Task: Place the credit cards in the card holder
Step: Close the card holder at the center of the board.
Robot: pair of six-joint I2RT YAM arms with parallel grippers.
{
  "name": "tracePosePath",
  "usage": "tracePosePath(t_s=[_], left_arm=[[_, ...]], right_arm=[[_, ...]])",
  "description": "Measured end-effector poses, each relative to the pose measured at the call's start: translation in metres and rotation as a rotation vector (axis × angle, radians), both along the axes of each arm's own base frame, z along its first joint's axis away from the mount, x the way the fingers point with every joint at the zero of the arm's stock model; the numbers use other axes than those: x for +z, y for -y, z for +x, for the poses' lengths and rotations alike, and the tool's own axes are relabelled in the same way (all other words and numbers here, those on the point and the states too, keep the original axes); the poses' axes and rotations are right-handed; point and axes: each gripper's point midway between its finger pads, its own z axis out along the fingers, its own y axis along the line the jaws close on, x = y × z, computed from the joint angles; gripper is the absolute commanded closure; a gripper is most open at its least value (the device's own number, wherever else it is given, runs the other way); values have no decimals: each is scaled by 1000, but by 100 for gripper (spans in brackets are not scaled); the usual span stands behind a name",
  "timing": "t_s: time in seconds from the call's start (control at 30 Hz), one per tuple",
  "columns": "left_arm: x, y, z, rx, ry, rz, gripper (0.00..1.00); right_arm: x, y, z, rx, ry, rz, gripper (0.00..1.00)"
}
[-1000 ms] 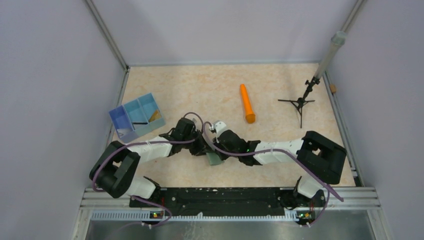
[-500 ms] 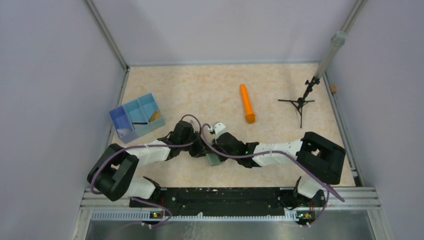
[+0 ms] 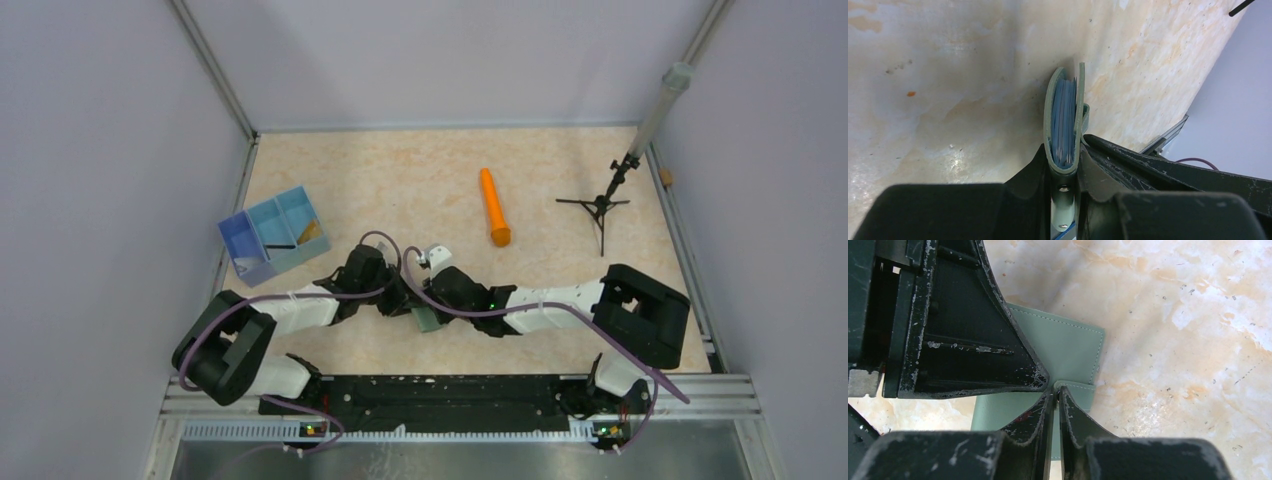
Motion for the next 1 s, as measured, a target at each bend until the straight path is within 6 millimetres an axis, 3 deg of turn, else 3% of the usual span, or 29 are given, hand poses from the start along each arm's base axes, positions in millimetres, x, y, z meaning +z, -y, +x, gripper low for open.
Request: tracePosePath(t_s=[0.37, 0.63, 0.7, 0.8, 0.9, 1.0], left_arm=[[0, 0, -1, 5, 7, -10, 100], [-1, -2, -1, -15, 39, 4, 100], [-1, -2, 0, -28, 57, 13, 100], [1, 1, 1, -48, 92, 28, 99], [1, 1, 3, -64, 122, 48, 82], [3, -1, 4, -64, 149, 73, 64]], right_arm=[[0, 0, -1, 0, -3, 3, 90], [5, 1, -7, -3, -9, -34, 65], [12, -1, -16, 14, -24, -22, 61], [32, -12, -44, 92, -71, 22, 56], [55, -14, -64, 145, -96, 64, 52], [72, 1, -54, 105, -97, 89, 47]])
